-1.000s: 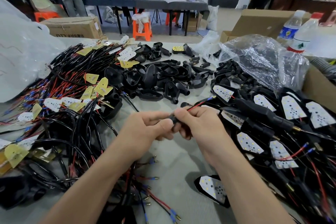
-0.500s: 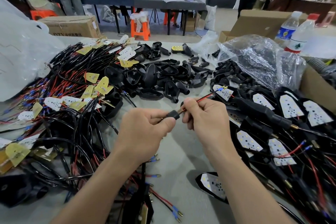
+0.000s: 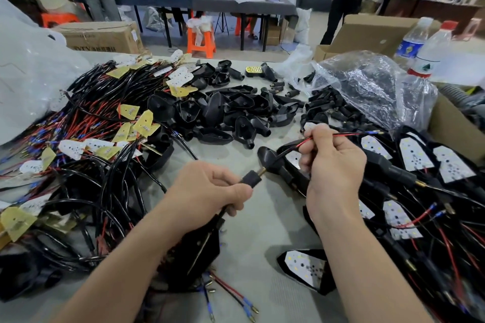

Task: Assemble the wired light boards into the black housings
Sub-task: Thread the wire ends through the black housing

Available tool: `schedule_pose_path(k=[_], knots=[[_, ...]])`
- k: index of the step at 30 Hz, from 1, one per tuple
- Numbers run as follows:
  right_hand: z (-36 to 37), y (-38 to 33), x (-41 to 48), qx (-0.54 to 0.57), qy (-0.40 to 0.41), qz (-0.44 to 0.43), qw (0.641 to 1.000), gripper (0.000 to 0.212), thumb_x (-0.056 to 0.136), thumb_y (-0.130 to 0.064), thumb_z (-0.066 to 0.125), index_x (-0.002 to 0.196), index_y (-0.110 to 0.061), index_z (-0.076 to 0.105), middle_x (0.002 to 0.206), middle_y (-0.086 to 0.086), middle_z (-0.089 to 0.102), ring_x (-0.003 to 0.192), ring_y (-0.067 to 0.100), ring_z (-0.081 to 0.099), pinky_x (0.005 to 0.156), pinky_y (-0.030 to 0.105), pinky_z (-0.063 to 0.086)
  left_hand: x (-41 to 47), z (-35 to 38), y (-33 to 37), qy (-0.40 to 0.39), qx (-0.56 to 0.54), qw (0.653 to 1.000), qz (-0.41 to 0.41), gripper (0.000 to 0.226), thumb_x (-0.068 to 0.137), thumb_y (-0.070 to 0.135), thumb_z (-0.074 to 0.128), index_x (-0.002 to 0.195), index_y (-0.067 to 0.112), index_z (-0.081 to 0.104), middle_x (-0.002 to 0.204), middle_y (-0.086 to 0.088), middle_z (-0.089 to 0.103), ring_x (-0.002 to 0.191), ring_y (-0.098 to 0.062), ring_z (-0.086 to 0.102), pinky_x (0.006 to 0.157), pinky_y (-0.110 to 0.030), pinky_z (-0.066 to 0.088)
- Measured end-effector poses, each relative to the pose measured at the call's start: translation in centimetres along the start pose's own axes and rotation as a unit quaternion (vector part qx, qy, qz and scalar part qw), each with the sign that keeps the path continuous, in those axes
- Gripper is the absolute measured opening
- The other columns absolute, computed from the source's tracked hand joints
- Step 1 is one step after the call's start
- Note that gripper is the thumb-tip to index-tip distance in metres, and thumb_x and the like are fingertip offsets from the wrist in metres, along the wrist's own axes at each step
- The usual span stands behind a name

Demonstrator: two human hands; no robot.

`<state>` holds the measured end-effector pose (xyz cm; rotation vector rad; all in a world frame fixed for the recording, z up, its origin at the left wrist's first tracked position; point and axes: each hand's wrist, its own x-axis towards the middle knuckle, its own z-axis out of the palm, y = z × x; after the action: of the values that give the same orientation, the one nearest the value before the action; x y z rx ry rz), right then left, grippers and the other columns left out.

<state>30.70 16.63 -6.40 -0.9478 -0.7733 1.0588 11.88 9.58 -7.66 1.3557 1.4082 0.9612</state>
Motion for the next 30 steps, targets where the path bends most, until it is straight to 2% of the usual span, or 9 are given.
schedule_pose_path(k=[4,8,10,12,15,18,21,25,30], knots=[[-0.6,-0.6,0.5,0.066,0.006,0.013,0.998,0.034,0.105,-0.024,0.055,0.075,-0.013,0.067,0.055,0.000,0.057,0.042,0.011,0.042,0.040,0.022,0.033,-1.0,-1.1,0.2,-0.194,-0.123,0.972,-0.043,0.024,0.089,0.035,0.069,0.079,0.015,0.077,0.077,-0.013,0.073,0.067,-0.024,0.069,0.068,-0.027,0.056],[0.2,0.0,-0.7,-0.027,-0.177,0.140,0.974,0.034,0.098,-0.041,0.059,0.096,-0.008,0.069,0.067,0.008,0.069,0.050,0.016,0.050,0.045,0.022,0.038,-0.7,-0.7,0.2,-0.126,-0.177,0.975,-0.043,0.025,0.091,0.032,0.060,0.079,0.018,0.077,0.077,-0.011,0.070,0.066,-0.020,0.067,0.067,-0.024,0.055],[0.5,0.6,-1.7,-0.135,-0.309,0.135,0.932,0.036,0.084,-0.037,0.066,0.096,-0.004,0.071,0.070,0.006,0.067,0.054,0.017,0.051,0.049,0.022,0.040,-0.5,-0.5,0.1,-0.103,-0.185,0.977,-0.037,0.023,0.092,0.032,0.064,0.079,0.017,0.077,0.076,-0.012,0.069,0.065,-0.020,0.064,0.064,-0.023,0.054],[0.6,1.1,-2.4,-0.155,-0.352,0.113,0.916,0.024,0.081,-0.027,0.066,0.089,-0.005,0.074,0.066,0.010,0.064,0.056,0.016,0.052,0.051,0.021,0.041,-0.3,-0.4,-0.2,-0.091,-0.178,0.979,-0.034,0.025,0.092,0.034,0.066,0.082,0.015,0.079,0.078,-0.013,0.069,0.066,-0.020,0.064,0.064,-0.022,0.053],[0.7,1.1,-2.0,-0.094,-0.269,0.088,0.955,0.013,0.092,-0.013,0.068,0.084,-0.005,0.073,0.064,0.010,0.064,0.054,0.015,0.054,0.052,0.023,0.044,0.1,-0.5,-0.7,-0.082,-0.216,0.972,-0.051,0.029,0.092,0.035,0.067,0.103,0.011,0.080,0.095,-0.014,0.076,0.079,-0.020,0.071,0.070,-0.025,0.057],[0.3,0.8,-0.7,-0.032,-0.171,0.089,0.981,0.018,0.097,-0.008,0.064,0.081,-0.006,0.071,0.064,0.007,0.065,0.052,0.014,0.056,0.050,0.022,0.047,0.1,-1.1,-0.8,-0.109,-0.192,0.973,-0.067,0.028,0.089,0.030,0.073,0.116,0.025,0.077,0.115,-0.013,0.075,0.094,-0.022,0.074,0.071,-0.028,0.059],[-0.2,0.6,-0.2,-0.029,-0.140,0.081,0.986,0.019,0.098,-0.010,0.064,0.080,-0.006,0.069,0.063,0.006,0.067,0.052,0.014,0.057,0.050,0.021,0.049,0.4,-1.1,-0.8,-0.041,-0.192,0.978,-0.075,0.032,0.091,0.020,0.072,0.123,0.017,0.070,0.123,-0.024,0.069,0.079,-0.021,0.072,0.057,-0.025,0.054],[-0.1,1.0,-0.4,-0.023,-0.148,0.103,0.983,0.018,0.098,-0.011,0.065,0.081,-0.010,0.066,0.069,0.014,0.066,0.051,0.017,0.057,0.048,0.023,0.048,0.6,-0.8,-0.5,0.010,-0.189,0.981,-0.045,0.022,0.106,0.017,0.051,0.123,0.014,0.063,0.106,-0.018,0.075,0.062,-0.016,0.058,0.055,-0.022,0.046],[-0.1,1.2,-0.9,-0.050,-0.199,0.115,0.972,0.013,0.097,-0.011,0.066,0.087,-0.002,0.066,0.068,0.013,0.063,0.049,0.016,0.056,0.044,0.021,0.043,0.6,-0.7,-0.6,0.060,-0.129,0.989,-0.030,0.020,0.107,0.020,0.050,0.109,0.020,0.070,0.085,-0.011,0.070,0.053,-0.015,0.048,0.051,-0.021,0.038]])
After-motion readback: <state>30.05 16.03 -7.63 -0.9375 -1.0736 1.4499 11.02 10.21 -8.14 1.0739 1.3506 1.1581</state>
